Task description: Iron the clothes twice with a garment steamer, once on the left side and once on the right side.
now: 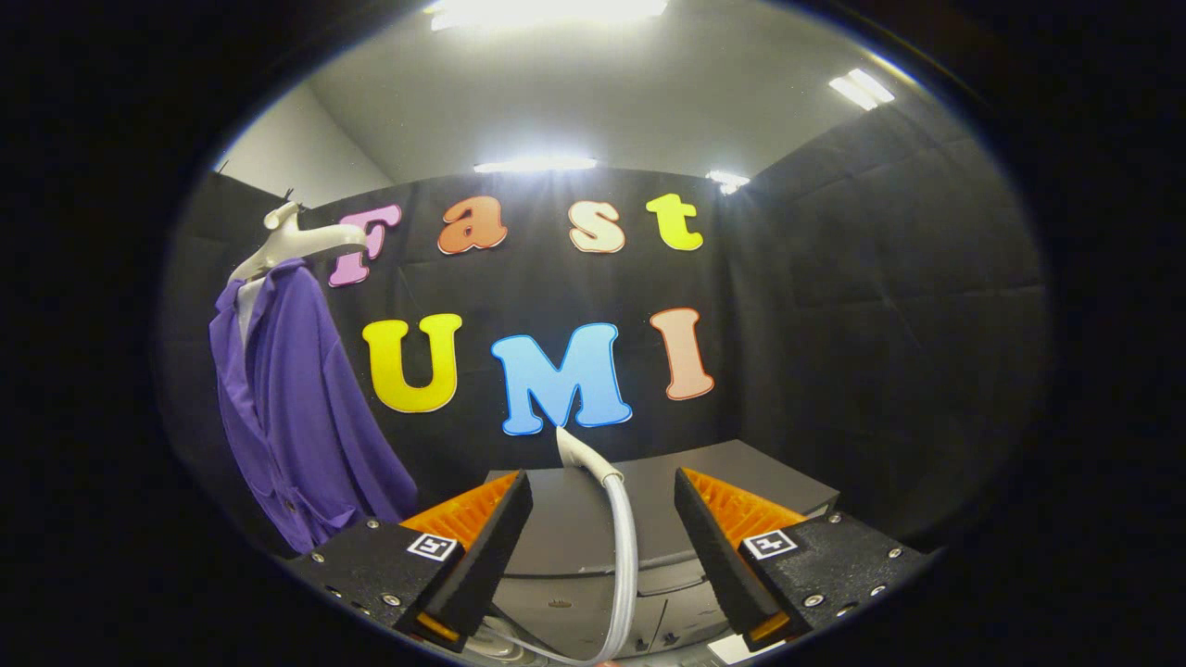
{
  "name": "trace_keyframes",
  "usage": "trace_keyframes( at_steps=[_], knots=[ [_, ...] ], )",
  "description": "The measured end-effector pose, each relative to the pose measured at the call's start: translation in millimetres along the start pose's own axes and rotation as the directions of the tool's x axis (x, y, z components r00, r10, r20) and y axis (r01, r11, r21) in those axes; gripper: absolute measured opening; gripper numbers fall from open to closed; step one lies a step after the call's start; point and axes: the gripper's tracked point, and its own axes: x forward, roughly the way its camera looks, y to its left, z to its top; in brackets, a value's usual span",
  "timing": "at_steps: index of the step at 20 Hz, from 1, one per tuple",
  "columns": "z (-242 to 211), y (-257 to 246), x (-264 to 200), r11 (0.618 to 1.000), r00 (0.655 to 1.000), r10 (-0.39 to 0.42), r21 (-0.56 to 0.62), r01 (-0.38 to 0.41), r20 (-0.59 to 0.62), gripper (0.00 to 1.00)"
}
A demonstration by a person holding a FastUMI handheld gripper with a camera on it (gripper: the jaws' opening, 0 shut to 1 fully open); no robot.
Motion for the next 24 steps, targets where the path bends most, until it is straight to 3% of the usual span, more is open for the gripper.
trace_keyframes(
  at_steps=[5,10,16,24],
  knots=[
    [-11.3,-26.8,99.3,0.99,0.993,0.061,0.133,-0.048,-0.097,0.95],
    [-53.8,-23.0,186.2,0.951,0.951,0.197,0.282,-0.125,-0.241,0.95],
    [-109.0,0.1,247.9,0.887,0.841,0.353,0.432,-0.161,-0.411,0.95],
    [-136.2,22.6,266.7,0.753,0.702,0.525,0.647,-0.119,-0.482,0.94]
  ],
)
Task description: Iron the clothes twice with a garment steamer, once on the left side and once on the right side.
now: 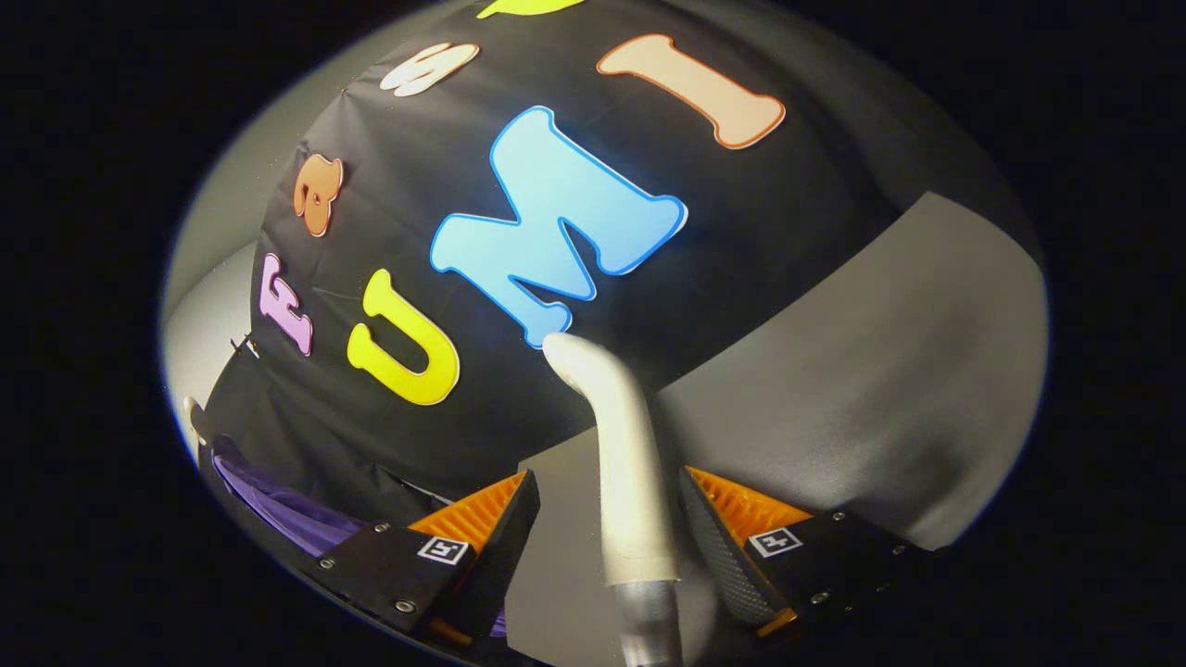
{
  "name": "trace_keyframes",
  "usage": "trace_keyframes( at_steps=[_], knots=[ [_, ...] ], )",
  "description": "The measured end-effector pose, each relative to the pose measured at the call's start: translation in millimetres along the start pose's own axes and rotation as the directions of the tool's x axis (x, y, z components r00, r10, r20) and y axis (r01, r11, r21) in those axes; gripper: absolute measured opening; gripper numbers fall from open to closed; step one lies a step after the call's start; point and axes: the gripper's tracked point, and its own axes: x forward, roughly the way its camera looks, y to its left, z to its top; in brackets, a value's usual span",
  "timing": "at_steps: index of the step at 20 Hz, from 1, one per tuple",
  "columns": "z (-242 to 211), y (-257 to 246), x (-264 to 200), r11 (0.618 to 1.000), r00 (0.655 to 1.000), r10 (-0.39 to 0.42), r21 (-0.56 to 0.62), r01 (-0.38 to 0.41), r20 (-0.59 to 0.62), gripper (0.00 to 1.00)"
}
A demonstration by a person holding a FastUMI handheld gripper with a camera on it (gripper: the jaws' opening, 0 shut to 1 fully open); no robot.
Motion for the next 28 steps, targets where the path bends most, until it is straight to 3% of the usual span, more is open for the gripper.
trace_keyframes(
  at_steps=[1,5,7,10,17,28],
  knots=[
    [-0.9,1.6,3.2,1.0,1.0,0.015,0.017,-0.015,-0.018,0.94],
    [-3.3,-0.6,14.0,0.993,0.997,0.036,0.113,-0.028,-0.071,0.78],
    [-6.6,-4.7,17.0,0.981,0.994,0.054,0.192,-0.035,-0.096,0.58],
    [-6.3,-3.6,13.8,0.952,0.99,0.104,0.298,-0.07,-0.099,0.39],
    [-6.3,-5.1,-3.4,0.967,0.997,0.064,0.249,-0.052,-0.039,0.3],
    [-58.3,68.7,-112.2,1.0,0.976,0.001,0.014,-0.005,0.219,0.3]
  ],
)
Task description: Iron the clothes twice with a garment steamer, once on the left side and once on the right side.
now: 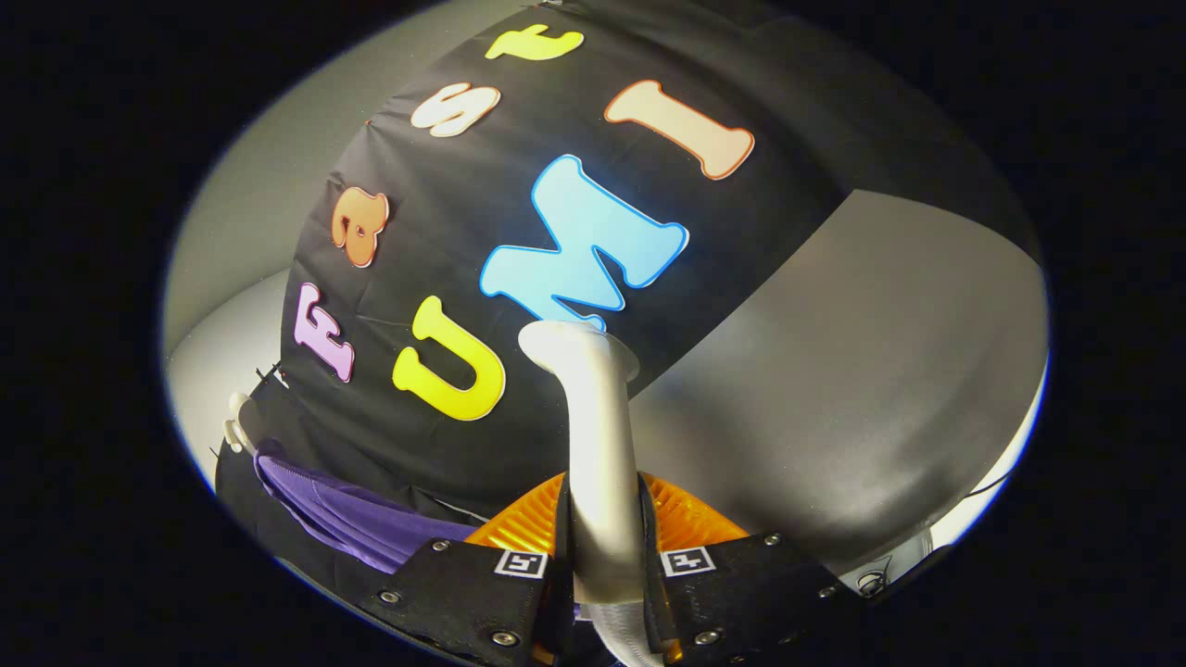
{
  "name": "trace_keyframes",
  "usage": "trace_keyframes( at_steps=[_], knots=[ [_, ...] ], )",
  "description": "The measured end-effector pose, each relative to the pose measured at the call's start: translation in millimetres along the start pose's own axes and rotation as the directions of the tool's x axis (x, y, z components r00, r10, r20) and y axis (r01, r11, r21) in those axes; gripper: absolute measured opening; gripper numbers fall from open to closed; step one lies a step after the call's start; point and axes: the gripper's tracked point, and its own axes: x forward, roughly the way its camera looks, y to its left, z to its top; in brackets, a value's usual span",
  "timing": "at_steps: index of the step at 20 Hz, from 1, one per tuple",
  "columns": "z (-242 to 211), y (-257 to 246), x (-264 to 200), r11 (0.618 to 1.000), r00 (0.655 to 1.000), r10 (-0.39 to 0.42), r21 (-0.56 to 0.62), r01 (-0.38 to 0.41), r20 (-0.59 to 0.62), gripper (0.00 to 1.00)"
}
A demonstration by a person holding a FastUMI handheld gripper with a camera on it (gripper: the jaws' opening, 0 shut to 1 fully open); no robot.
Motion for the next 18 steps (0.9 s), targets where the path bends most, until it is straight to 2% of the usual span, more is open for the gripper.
trace_keyframes(
  at_steps=[4,6,9,13,18],
  knots=[
    [-32.0,32.3,-42.4,0.989,0.989,-0.069,-0.122,0.085,0.129,0.3],
    [-44.5,51.1,-61.5,0.987,0.982,-0.078,-0.128,0.101,0.173,0.3],
    [-64.5,73.2,-91.2,0.967,0.956,-0.106,-0.197,0.163,0.274,0.3],
    [-92.7,124.2,-118.6,0.955,0.938,-0.062,-0.254,0.156,0.341,0.3],
    [-131.3,200.5,-138.5,0.905,0.908,0.049,-0.403,0.136,0.416,0.3]
  ],
)
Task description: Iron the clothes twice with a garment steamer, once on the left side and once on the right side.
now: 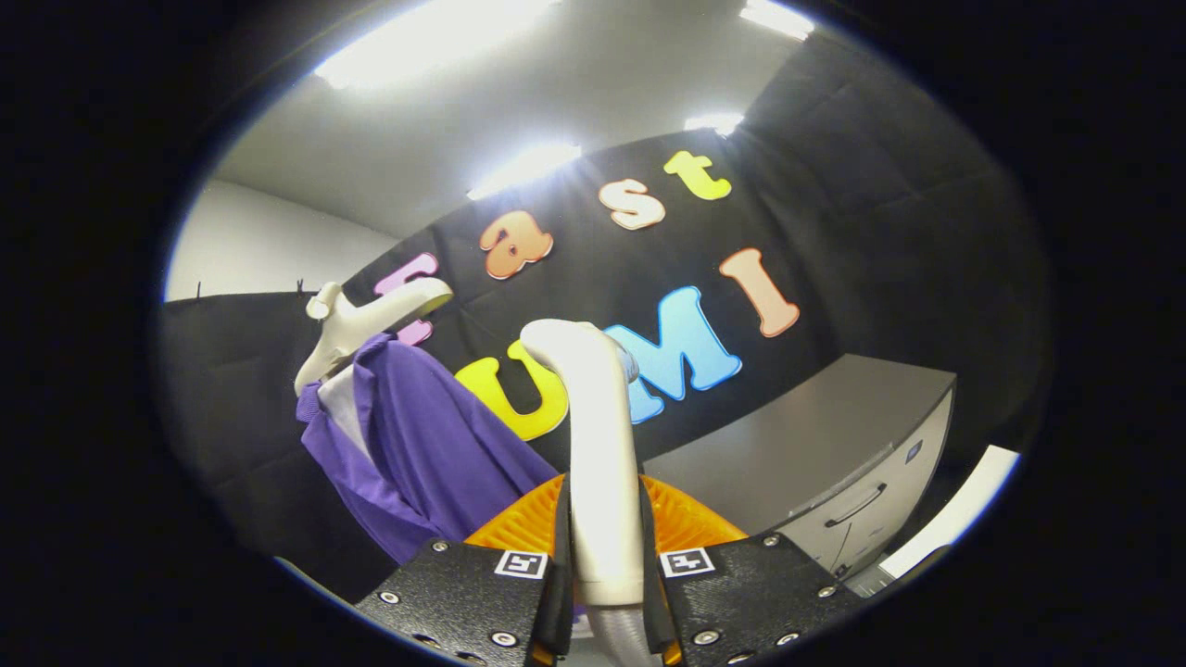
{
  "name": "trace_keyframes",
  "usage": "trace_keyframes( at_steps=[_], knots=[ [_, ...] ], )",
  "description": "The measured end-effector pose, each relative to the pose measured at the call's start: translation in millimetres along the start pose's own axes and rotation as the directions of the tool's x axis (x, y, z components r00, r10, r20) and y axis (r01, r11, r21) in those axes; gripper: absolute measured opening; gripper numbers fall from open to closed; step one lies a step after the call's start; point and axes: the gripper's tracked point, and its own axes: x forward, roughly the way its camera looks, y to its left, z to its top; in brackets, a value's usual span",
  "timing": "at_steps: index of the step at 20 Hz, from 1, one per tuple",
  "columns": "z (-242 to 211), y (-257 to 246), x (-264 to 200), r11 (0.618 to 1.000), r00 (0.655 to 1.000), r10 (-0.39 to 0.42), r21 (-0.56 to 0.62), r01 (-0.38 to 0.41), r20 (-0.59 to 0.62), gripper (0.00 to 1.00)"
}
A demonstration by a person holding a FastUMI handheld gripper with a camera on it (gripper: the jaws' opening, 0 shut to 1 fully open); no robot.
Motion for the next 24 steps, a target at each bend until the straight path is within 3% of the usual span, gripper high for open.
trace_keyframes(
  at_steps=[5,9,13,19,24],
  knots=[
    [6.9,77.1,-6.8,0.982,0.992,0.072,-0.182,-0.052,0.105,0.3],
    [4.0,112.1,1.3,0.95,0.978,0.103,-0.31,-0.043,0.18,0.3],
    [-15.8,127.8,13.8,0.941,0.979,0.104,-0.337,-0.039,0.178,0.3],
    [-29.8,129.4,17.5,0.922,0.969,0.04,-0.382,0.058,0.244,0.3],
    [-55.6,132.1,20.0,0.916,0.972,0.027,-0.395,0.07,0.234,0.3]
  ],
)
